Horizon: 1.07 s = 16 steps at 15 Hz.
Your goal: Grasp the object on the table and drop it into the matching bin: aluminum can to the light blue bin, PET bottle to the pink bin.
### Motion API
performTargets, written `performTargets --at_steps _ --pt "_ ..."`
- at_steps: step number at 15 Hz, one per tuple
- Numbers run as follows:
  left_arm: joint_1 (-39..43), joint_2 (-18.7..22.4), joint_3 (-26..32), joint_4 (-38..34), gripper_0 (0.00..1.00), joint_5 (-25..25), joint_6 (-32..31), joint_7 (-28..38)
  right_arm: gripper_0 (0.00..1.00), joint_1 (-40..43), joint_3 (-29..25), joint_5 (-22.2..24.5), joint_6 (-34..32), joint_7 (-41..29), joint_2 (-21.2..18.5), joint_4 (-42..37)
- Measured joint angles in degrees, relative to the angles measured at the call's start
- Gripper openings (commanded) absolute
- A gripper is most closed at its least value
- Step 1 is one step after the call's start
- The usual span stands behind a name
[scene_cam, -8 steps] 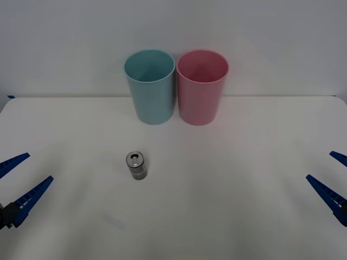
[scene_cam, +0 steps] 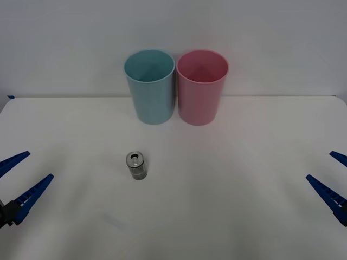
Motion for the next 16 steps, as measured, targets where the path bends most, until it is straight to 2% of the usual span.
performTargets --at_steps 5,8,16 --pt "1.86 0.04 -0.78 0.02 1.00 -0.46 0.86 -1.27 1.00 0.00 0.00 0.00 0.00 0.00 0.00 0.00" --pt "2.55 0.04 -1.43 0.11 1.00 -3.40 1.97 -1.30 1.00 0.00 0.00 0.00 0.00 0.00 0.00 0.00" --pt "2.73 0.05 -8.19 1.34 1.00 -4.88 5.35 -2.83 1.00 0.00 0.00 0.00 0.00 0.00 0.00 0.00"
